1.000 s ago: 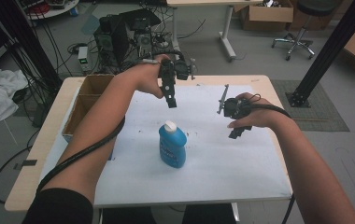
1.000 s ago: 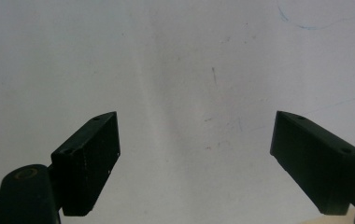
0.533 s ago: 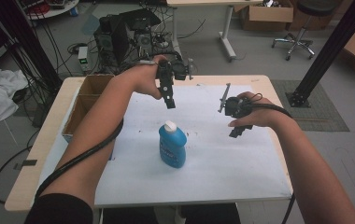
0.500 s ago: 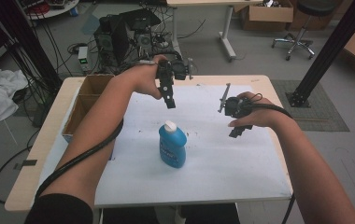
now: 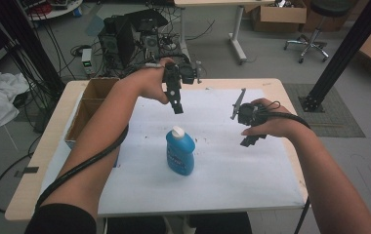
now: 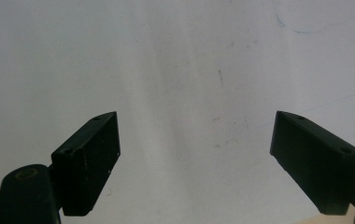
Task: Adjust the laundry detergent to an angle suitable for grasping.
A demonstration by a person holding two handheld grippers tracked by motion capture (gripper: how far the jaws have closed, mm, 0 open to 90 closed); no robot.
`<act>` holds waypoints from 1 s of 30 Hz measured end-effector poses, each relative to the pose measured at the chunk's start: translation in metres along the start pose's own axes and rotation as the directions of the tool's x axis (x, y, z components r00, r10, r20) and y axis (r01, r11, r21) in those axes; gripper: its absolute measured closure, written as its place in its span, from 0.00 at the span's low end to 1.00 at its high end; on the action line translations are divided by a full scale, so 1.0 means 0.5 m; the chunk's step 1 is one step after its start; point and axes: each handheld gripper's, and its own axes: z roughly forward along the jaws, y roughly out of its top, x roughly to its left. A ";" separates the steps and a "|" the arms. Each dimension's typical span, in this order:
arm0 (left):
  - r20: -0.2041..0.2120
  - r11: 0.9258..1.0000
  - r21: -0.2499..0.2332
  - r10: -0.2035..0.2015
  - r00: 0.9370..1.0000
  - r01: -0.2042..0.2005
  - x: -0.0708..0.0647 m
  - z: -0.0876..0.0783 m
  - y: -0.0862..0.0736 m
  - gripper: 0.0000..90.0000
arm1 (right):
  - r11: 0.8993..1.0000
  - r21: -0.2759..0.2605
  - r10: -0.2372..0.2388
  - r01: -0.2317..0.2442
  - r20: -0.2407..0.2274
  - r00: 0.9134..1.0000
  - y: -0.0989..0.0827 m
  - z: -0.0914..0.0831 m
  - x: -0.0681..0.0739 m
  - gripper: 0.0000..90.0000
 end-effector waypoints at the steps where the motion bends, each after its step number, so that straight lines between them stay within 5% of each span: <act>1: -0.001 1.000 0.002 0.000 1.000 0.000 0.001 0.000 0.000 0.00 | 1.000 0.000 0.000 0.000 0.000 1.000 0.000 0.000 0.000 0.18; 8: -0.007 1.000 -0.003 0.003 1.000 -0.003 0.001 -0.008 -0.003 0.00 | 0.999 -0.040 -0.007 0.007 0.007 1.000 -0.011 -0.028 0.020 0.18; 12: -0.005 1.000 0.002 -0.001 1.000 0.001 0.000 -0.009 -0.014 0.00 | 0.994 -0.110 -0.012 0.013 0.013 1.000 -0.019 -0.049 0.043 0.18; 24: -0.013 1.000 -0.010 -0.015 1.000 0.015 -0.010 -0.018 -0.045 0.00 | 0.984 -0.175 -0.035 0.036 0.014 0.999 -0.019 -0.067 0.091 0.18; 30: -0.020 1.000 -0.014 -0.022 1.000 0.021 -0.019 -0.026 -0.057 0.00 | 0.968 -0.249 -0.043 0.039 -0.011 0.999 -0.019 -0.070 0.111 0.18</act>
